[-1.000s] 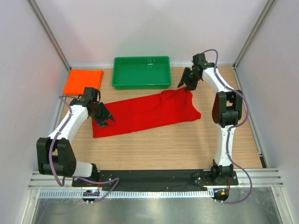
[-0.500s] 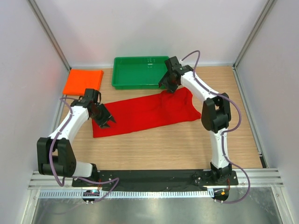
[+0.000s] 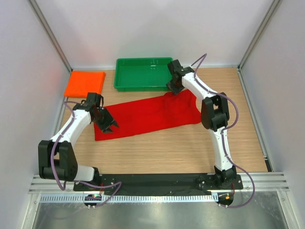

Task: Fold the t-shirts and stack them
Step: Fold the tshirt

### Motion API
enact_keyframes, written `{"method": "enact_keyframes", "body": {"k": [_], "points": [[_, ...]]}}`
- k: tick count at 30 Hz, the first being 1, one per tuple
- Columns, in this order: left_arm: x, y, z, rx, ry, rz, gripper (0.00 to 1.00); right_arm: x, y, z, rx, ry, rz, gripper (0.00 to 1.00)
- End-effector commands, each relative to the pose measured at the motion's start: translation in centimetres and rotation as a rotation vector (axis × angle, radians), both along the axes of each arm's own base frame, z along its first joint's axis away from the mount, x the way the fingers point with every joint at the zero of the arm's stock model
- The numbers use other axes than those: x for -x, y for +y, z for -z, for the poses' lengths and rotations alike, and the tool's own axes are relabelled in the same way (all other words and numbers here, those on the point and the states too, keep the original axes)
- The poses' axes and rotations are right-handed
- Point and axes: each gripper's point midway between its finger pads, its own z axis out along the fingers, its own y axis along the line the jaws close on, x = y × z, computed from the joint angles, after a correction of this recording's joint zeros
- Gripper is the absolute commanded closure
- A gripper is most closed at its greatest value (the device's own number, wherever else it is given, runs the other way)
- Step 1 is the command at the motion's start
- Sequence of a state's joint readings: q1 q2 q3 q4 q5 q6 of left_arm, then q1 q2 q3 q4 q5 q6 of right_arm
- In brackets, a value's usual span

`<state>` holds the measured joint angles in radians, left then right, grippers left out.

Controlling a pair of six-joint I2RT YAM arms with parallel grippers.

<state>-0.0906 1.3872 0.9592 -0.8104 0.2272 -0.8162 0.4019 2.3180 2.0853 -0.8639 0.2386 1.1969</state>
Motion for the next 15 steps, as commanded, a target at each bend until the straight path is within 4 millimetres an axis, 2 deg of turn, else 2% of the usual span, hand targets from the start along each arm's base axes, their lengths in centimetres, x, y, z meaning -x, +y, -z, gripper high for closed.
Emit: {"method": "enact_keyframes", "body": {"k": [1,6,15], "points": [[-0.8,-0.4,-0.9,0.011,-0.051,0.047,0.57,-1.0,0.1,-1.0,-0.014,-0.038,0.077,0.57],[-0.8,-0.3,-0.7,0.007,-0.036,0.064,0.57,-1.3,1.3,-0.1,-0.056,-0.024,0.097,0.59],[-1.0,-0.4,-0.6,0.002,-0.027,0.095,0.57,-1.2,2.8,0.4,-0.100,-0.017,0.154,0.63]]}}
